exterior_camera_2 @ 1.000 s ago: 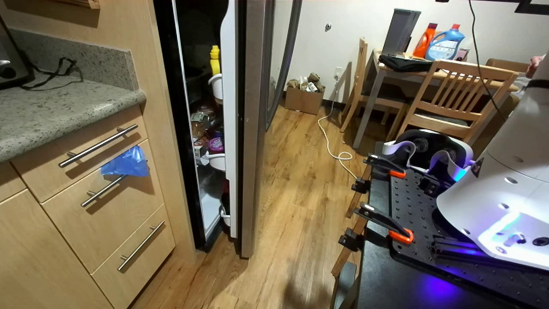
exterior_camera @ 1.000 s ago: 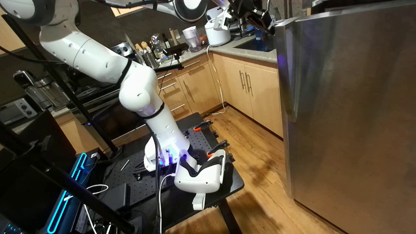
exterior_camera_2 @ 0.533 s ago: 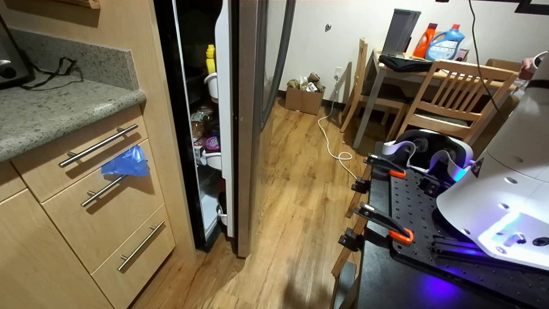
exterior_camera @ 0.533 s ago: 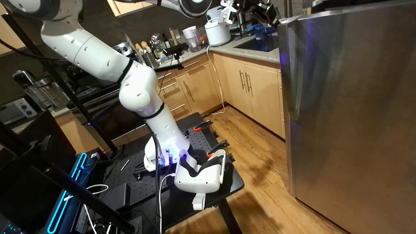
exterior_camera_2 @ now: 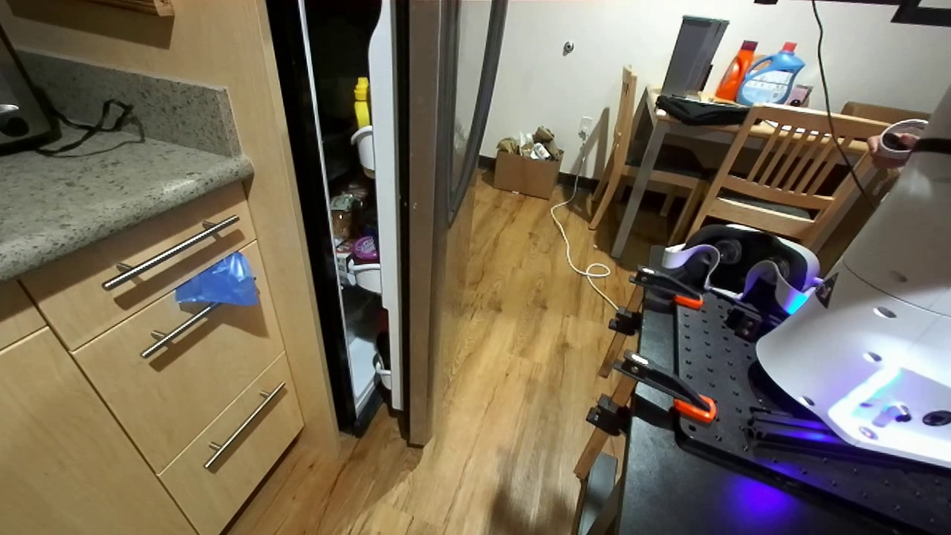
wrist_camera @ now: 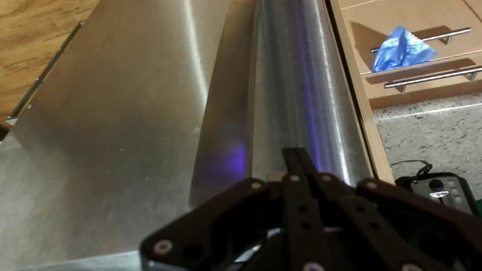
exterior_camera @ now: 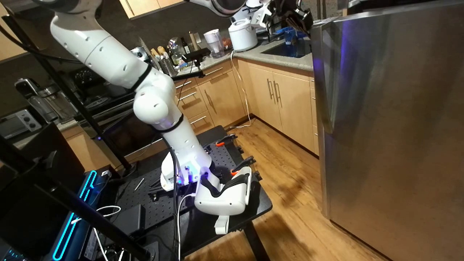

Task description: Close the bottom fridge door

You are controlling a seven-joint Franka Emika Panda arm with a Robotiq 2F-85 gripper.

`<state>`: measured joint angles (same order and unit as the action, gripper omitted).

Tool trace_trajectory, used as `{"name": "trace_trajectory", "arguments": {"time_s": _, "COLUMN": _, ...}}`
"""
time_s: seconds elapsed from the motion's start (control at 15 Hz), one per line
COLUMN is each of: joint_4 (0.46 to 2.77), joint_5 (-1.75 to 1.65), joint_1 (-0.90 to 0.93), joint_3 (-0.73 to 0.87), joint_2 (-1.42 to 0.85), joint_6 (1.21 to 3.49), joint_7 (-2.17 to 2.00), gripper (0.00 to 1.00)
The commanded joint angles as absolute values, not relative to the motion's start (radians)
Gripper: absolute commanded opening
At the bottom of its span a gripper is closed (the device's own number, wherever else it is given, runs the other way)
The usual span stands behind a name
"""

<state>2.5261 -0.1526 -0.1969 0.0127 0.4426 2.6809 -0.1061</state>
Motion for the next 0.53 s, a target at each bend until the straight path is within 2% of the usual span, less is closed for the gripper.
{"name": "trace_trajectory", "arguments": {"time_s": 0.0, "joint_4": 2.430, "joint_5": -0.119, "joint_1": -0.181, "joint_3": 0.018, "joint_2": 0.338, "joint_6": 2.621, "joint_7": -0.128, "gripper": 0.00}}
{"name": "trace_trajectory", "arguments": {"time_s": 0.47, "joint_4": 2.288, "joint_5": -0.112, "joint_1": -0.145, "joint_3": 0.025, "joint_2": 0.223, "joint_6": 2.595, "joint_7": -0.123, "gripper": 0.00}}
